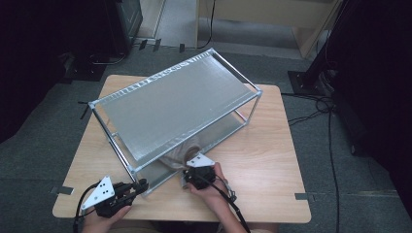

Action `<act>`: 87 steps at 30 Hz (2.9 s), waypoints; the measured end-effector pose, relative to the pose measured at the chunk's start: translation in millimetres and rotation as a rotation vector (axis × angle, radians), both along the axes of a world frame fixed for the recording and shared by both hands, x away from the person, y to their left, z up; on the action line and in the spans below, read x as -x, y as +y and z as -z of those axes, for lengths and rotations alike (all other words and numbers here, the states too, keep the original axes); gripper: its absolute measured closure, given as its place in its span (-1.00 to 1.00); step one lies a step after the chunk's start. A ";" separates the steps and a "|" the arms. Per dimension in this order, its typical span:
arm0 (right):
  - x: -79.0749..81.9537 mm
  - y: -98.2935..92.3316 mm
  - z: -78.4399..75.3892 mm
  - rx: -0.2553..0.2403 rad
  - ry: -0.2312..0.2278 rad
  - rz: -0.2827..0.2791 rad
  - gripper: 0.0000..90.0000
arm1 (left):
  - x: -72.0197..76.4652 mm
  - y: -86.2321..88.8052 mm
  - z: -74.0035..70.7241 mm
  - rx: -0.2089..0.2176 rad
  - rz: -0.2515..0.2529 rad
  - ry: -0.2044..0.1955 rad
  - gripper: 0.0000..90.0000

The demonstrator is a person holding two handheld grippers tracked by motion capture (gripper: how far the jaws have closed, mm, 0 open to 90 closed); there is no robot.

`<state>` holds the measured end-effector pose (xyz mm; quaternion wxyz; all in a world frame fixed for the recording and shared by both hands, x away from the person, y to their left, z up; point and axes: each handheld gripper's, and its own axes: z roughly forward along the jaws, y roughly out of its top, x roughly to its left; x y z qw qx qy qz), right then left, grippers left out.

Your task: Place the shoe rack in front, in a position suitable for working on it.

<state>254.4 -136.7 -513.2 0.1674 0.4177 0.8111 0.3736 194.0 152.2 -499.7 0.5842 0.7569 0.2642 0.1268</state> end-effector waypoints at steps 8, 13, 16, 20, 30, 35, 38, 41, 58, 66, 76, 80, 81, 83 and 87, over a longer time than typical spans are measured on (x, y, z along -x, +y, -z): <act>33.2 52.9 -0.8 0.002 0.001 -0.278 0.36 | -0.1 0.3 0.2 0.000 0.001 0.000 0.76; 25.9 47.2 0.2 -0.023 0.012 -0.269 0.36 | 0.1 0.2 0.2 0.001 0.000 0.000 0.76; 13.6 33.0 -2.0 -0.001 0.006 -0.201 0.37 | -0.2 0.2 0.4 0.001 0.002 0.000 0.76; -6.8 10.0 -1.7 -0.018 0.022 -0.108 0.36 | -0.2 -0.1 0.4 0.001 0.001 0.000 0.76; -47.9 -53.7 -0.5 -0.016 0.032 0.176 0.36 | -0.4 0.5 0.8 0.001 0.006 0.002 0.76; -61.4 -79.2 -0.6 -0.003 0.030 0.301 0.35 | 0.5 -0.6 0.7 -0.001 0.011 0.001 0.76; -67.0 -102.7 -1.6 0.044 -0.035 0.450 0.35 | 2.0 -2.5 0.5 -0.005 0.012 -0.003 0.77; -69.9 -116.2 -2.2 0.055 -0.050 0.506 0.35 | 1.9 -2.7 0.7 -0.003 0.016 -0.001 0.77; -66.1 -145.7 -82.4 -0.175 -0.368 0.600 0.35 | 1.4 -2.2 1.4 0.002 0.020 0.003 0.76; -35.5 -102.7 -110.2 -0.202 -0.475 0.411 0.34 | 1.1 -2.2 1.5 0.003 0.021 0.004 0.76; 3.0 -63.1 -101.2 -0.271 -0.432 0.147 0.32 | 1.7 -4.7 1.6 0.004 0.029 0.009 0.76; 17.0 -64.9 -91.8 -0.241 -0.417 0.153 0.30 | 2.6 -6.8 1.5 -0.003 0.023 0.005 0.76; 17.0 -64.9 -91.8 -0.241 -0.417 0.153 0.30 | 2.6 -6.8 1.5 -0.003 0.023 0.005 0.76; 17.5 -84.2 -78.5 -0.217 -0.376 0.209 0.30 | 3.9 -9.3 1.5 -0.004 0.025 0.002 0.76; 19.6 -116.1 -58.9 -0.165 -0.346 0.305 0.30 | 4.7 -12.2 1.5 -0.006 0.030 0.002 0.76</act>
